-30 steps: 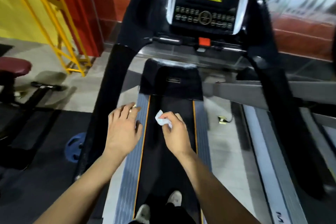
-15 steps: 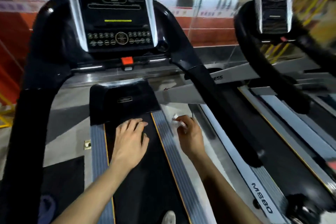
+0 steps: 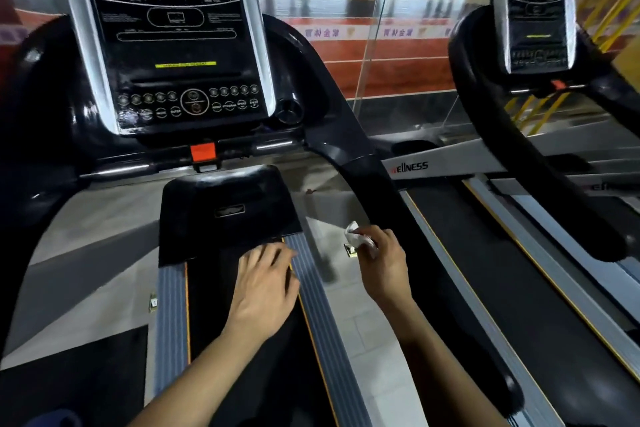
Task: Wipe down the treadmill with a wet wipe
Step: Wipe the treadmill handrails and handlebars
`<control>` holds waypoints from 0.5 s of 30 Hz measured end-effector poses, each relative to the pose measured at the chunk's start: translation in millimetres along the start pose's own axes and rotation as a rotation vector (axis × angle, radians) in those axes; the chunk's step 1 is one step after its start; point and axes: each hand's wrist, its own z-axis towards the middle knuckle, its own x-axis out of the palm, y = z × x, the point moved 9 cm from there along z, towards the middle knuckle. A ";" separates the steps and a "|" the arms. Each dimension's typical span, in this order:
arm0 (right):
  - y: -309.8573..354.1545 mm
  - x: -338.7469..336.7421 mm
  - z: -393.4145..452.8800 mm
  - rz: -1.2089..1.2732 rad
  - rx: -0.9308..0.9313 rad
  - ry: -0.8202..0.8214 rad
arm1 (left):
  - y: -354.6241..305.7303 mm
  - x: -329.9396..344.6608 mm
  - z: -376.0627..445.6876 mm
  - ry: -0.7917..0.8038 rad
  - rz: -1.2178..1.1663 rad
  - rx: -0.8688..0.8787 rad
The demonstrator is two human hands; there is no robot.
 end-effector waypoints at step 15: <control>17.7 57.0 256.9 -0.457 -0.375 -0.008 | 38.6 60.6 223.3 0.081 -0.033 0.059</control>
